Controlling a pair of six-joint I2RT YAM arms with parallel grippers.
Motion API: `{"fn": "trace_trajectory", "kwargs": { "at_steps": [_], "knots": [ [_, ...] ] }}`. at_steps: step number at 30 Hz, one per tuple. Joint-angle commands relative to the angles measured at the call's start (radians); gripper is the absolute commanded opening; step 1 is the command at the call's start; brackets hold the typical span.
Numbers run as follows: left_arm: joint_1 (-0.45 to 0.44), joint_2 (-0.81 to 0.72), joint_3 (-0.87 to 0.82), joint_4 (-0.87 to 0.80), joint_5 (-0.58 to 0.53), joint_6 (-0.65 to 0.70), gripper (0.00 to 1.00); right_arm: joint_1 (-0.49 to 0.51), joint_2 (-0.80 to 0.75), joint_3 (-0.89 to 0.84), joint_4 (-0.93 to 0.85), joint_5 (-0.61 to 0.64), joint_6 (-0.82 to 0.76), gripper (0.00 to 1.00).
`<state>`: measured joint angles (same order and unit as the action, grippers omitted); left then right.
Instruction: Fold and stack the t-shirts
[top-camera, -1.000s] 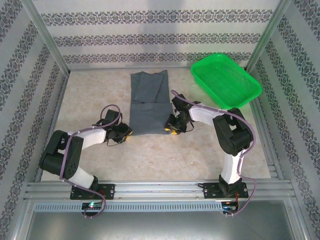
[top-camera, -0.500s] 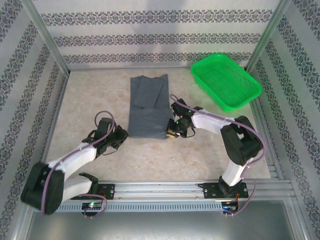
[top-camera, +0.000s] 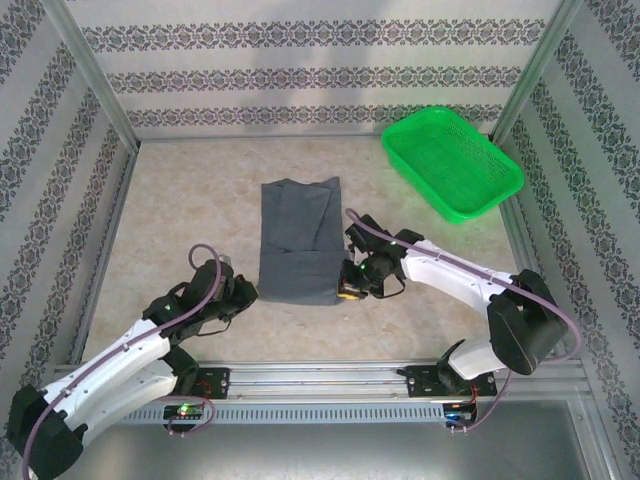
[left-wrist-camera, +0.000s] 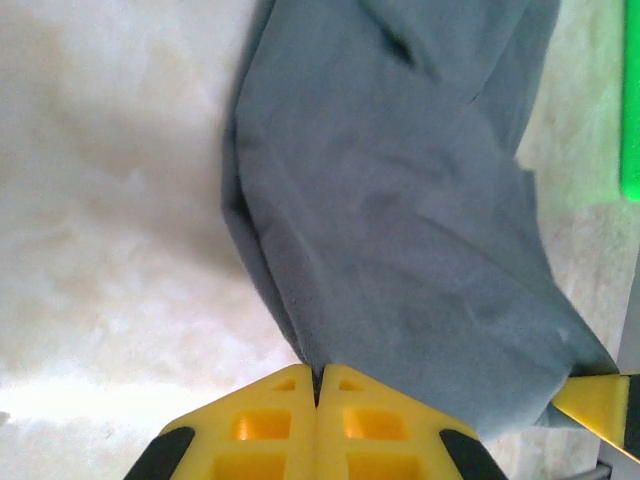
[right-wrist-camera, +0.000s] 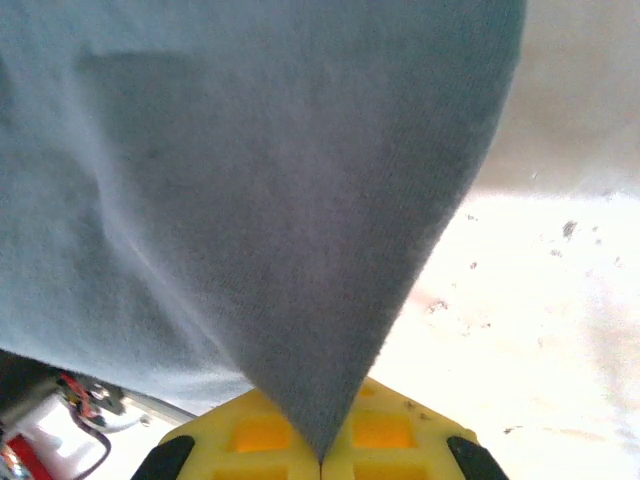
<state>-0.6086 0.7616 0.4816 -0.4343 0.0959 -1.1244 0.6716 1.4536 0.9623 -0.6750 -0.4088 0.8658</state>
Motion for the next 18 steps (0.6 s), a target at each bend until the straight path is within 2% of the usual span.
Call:
{"fn": "trace_trajectory", "kwargs": {
  "at_steps": [1,9,18],
  "knots": [
    [-0.004,0.092,0.092,0.068,-0.097,0.063,0.00,-0.035,0.012,0.112,-0.071,0.003,0.027,0.00],
    [0.148,0.340,0.276,0.247,-0.030,0.106,0.00,-0.141,0.158,0.379,-0.129,0.022,0.036,0.00],
    [0.310,0.641,0.528,0.351,0.059,0.172,0.00,-0.246,0.438,0.737,-0.156,0.020,0.017,0.00]
  ]
}}
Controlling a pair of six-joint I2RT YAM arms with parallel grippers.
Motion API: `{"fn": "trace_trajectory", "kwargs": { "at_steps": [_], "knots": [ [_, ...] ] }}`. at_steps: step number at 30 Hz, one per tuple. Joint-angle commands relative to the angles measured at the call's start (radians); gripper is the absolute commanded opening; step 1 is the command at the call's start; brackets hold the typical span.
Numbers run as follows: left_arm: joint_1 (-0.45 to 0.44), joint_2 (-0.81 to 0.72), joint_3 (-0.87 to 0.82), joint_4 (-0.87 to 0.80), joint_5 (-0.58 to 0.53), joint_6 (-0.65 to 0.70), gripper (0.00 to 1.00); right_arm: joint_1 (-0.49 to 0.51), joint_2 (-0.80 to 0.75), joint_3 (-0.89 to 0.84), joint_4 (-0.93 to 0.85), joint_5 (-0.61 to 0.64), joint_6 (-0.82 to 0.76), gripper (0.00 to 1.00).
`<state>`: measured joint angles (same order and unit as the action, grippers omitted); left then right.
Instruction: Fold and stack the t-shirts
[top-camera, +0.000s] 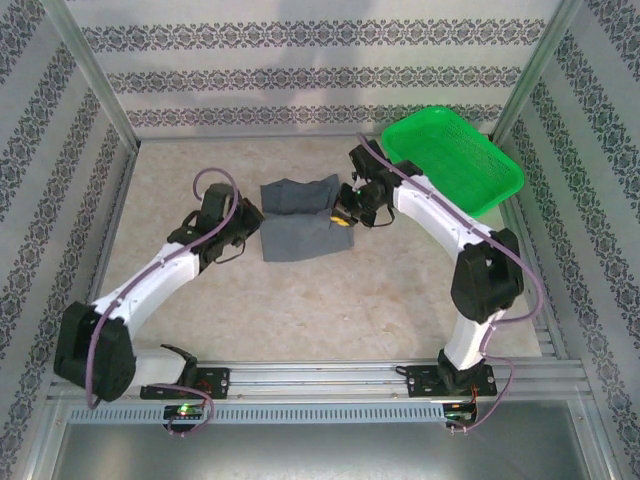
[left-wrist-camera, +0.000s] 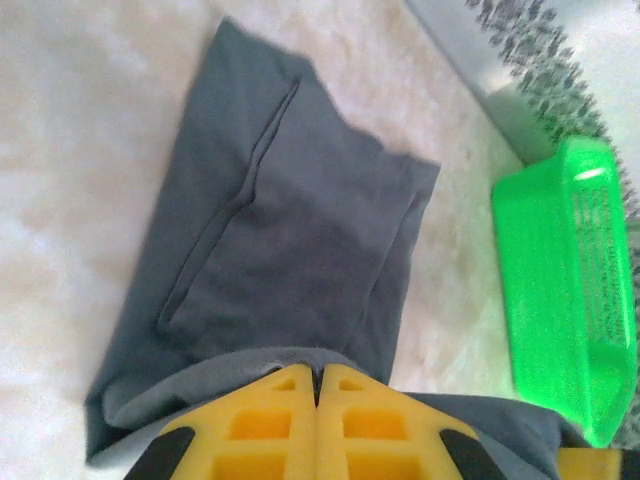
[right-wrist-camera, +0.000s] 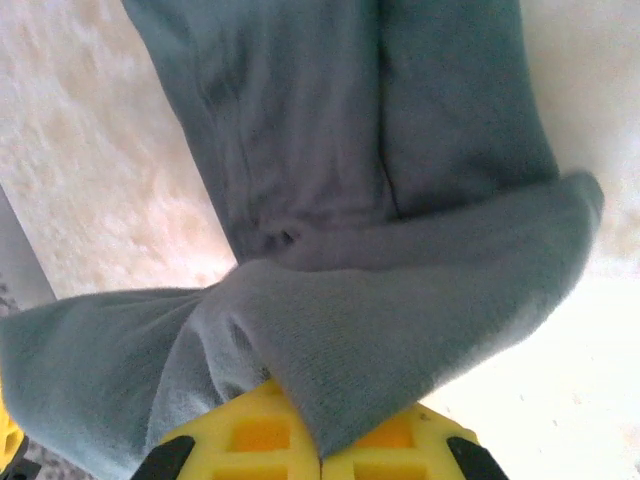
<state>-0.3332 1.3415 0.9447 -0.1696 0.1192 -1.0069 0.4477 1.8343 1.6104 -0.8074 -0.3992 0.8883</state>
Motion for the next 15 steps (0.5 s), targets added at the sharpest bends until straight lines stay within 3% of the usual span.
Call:
{"fn": "trace_trajectory", "kwargs": {
  "at_steps": [1,11,15],
  "knots": [
    [0.048,0.100,0.086,0.102,0.040,0.057,0.00,-0.031,0.096,0.135,-0.015,0.007,-0.004,0.00],
    [0.136,0.556,0.324,0.269,0.097,0.095,0.00,-0.110,0.503,0.500,0.115,-0.055,-0.034,0.01],
    [0.155,0.666,0.398,0.288,0.095,0.101,0.13,-0.122,0.640,0.691,0.098,-0.106,-0.092,0.31]
  ]
}}
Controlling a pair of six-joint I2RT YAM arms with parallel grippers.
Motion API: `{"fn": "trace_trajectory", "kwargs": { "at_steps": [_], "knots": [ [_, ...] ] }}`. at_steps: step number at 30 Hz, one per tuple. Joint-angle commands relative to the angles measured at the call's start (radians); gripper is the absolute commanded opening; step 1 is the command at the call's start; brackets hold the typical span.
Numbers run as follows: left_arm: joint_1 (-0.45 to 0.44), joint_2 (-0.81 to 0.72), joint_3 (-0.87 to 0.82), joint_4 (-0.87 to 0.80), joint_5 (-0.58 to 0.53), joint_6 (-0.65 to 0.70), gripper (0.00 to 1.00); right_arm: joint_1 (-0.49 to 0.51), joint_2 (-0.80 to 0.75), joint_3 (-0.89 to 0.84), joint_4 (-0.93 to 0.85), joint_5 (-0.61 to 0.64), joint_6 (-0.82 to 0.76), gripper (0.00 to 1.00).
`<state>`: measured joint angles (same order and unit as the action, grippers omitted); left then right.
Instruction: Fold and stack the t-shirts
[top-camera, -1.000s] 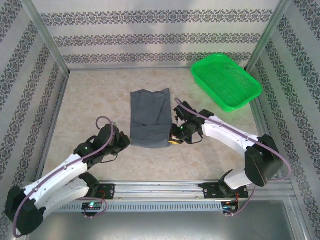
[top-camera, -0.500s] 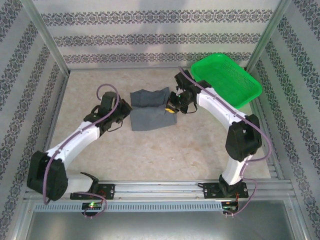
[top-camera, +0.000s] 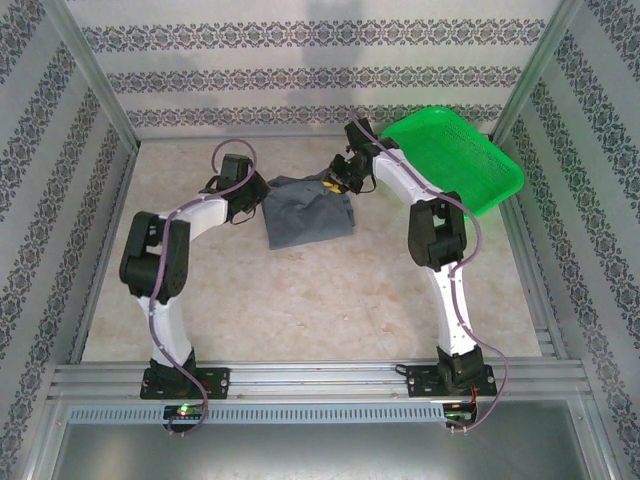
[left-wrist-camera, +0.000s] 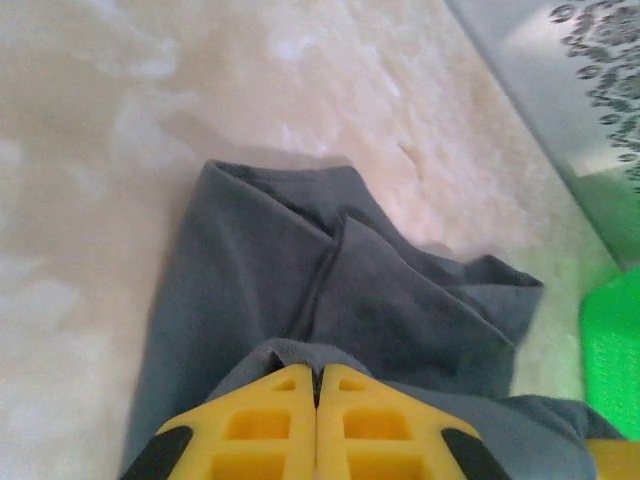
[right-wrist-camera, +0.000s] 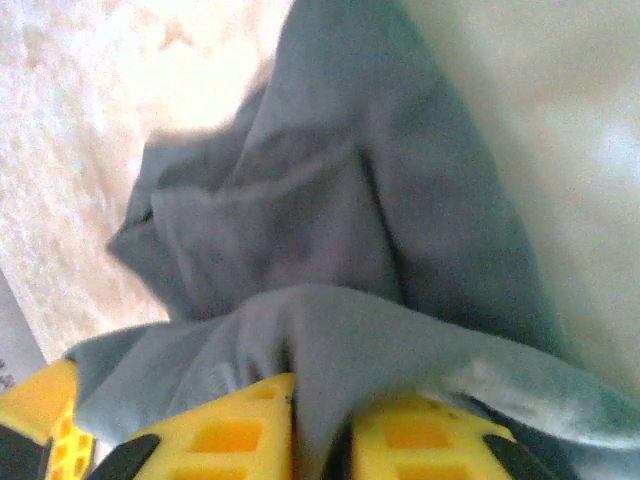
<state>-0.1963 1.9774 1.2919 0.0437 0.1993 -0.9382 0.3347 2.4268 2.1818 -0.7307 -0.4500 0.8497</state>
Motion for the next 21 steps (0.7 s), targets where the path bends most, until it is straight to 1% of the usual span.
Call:
{"fn": "trace_trajectory", "kwargs": {
  "at_steps": [1,2,4,5,8,10,11,14,17,18,21],
  "knots": [
    [0.023,0.043,0.067,0.060,0.005,0.035,0.23,-0.008,0.076,0.182,-0.005,-0.060,-0.073,0.37],
    [0.025,0.050,0.083,0.040,-0.007,0.045,0.32,-0.009,0.101,0.243,-0.041,-0.056,-0.093,0.42],
    [0.023,0.058,0.109,-0.005,-0.031,0.065,0.42,-0.015,0.120,0.316,-0.090,-0.037,-0.116,0.48],
    [0.023,0.059,0.116,-0.037,-0.054,0.069,0.47,-0.022,0.114,0.322,-0.100,-0.029,-0.119,0.50],
    [0.010,0.045,0.159,-0.215,-0.192,0.088,0.52,-0.037,0.054,0.270,-0.083,0.006,-0.133,0.54],
    [-0.014,0.033,0.174,-0.303,-0.309,0.115,0.53,-0.040,-0.015,0.185,-0.046,0.038,-0.148,0.56],
    [-0.027,0.031,0.171,-0.311,-0.345,0.130,0.56,-0.042,-0.056,0.124,-0.015,0.051,-0.150,0.57],
    [-0.056,0.020,0.126,-0.264,-0.397,0.164,0.57,-0.037,-0.175,-0.086,0.116,0.063,-0.137,0.58],
    [-0.104,-0.043,0.024,-0.169,-0.476,0.204,0.56,-0.021,-0.273,-0.269,0.213,0.092,-0.157,0.60],
    [-0.124,-0.068,-0.019,-0.131,-0.504,0.211,0.56,-0.017,-0.296,-0.318,0.236,0.099,-0.159,0.60],
    [-0.148,-0.118,-0.123,-0.031,-0.514,0.176,0.56,-0.014,-0.322,-0.395,0.262,0.100,-0.172,0.60]
  ]
}}
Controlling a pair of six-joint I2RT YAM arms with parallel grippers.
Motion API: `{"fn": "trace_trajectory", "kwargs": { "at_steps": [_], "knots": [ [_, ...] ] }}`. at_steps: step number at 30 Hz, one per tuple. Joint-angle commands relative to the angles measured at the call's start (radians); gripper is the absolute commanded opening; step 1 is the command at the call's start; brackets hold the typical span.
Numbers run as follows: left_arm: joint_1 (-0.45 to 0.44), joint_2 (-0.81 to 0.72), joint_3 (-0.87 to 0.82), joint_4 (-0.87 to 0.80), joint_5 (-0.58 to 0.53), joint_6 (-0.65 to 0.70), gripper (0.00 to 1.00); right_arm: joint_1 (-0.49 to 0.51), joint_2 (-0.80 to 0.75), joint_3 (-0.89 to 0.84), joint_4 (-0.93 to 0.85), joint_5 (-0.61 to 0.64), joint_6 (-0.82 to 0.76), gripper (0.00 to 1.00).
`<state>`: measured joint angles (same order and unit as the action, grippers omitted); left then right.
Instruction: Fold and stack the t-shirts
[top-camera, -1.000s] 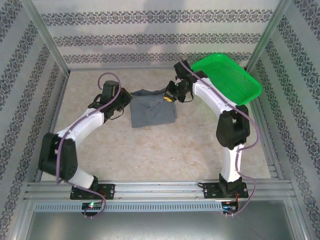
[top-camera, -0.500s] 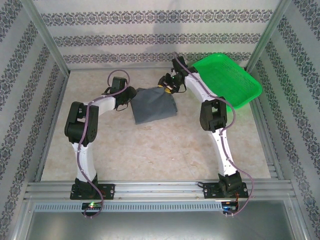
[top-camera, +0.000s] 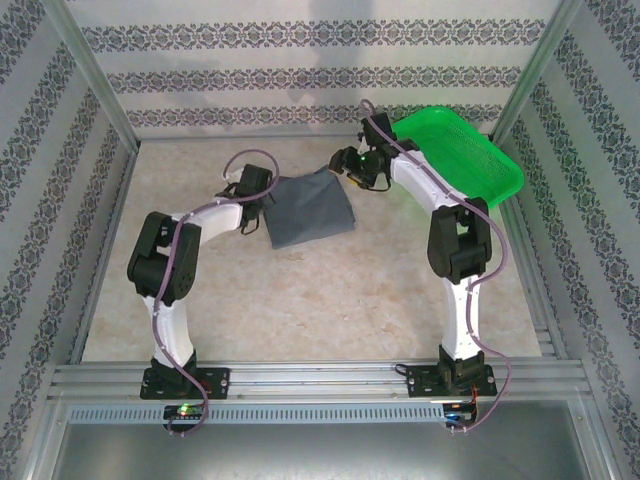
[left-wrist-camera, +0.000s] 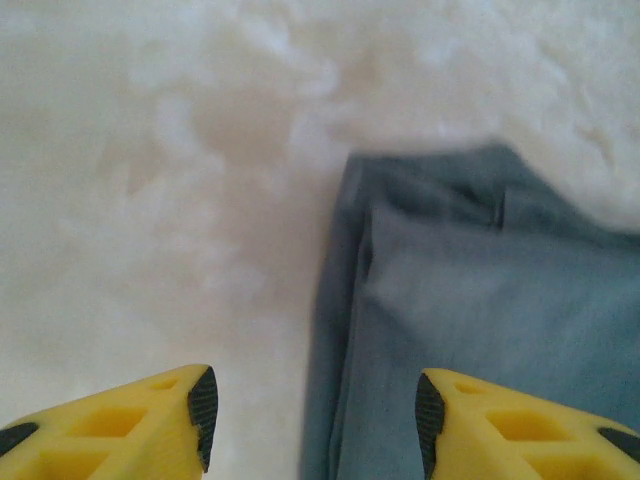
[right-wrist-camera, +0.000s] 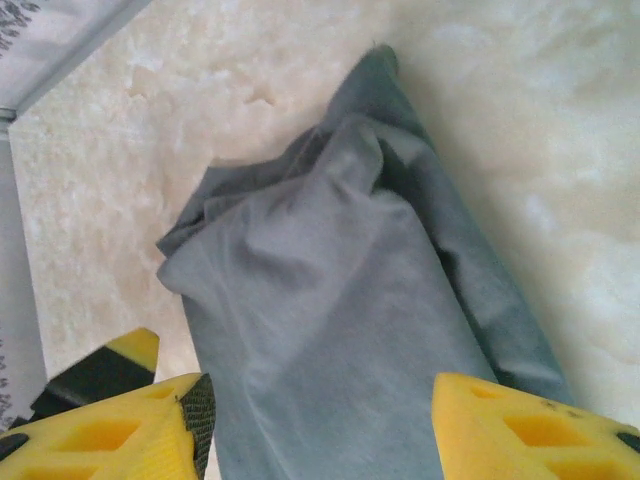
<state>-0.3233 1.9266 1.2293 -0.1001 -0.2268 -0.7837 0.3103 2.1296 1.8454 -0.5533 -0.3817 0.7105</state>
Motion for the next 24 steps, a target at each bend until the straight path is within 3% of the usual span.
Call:
{"fn": "trace_trajectory", "kwargs": {
  "at_steps": [1,10,17,24],
  "knots": [
    [-0.025,-0.076,-0.079,0.128,-0.090,0.019,0.56,0.014,-0.024,-0.064,0.082,0.027,-0.042,0.60],
    [-0.062,-0.129,-0.158,0.169,-0.089,0.081,0.56,0.046,-0.020,-0.085,0.039,0.027,-0.082,0.61],
    [-0.059,-0.142,-0.191,0.225,-0.036,0.072,0.56,0.055,-0.053,-0.091,0.006,0.059,-0.083,0.61],
    [-0.059,-0.257,-0.292,0.252,0.063,0.068,0.56,0.027,-0.134,-0.224,0.053,0.063,-0.089,0.62]
  ]
}}
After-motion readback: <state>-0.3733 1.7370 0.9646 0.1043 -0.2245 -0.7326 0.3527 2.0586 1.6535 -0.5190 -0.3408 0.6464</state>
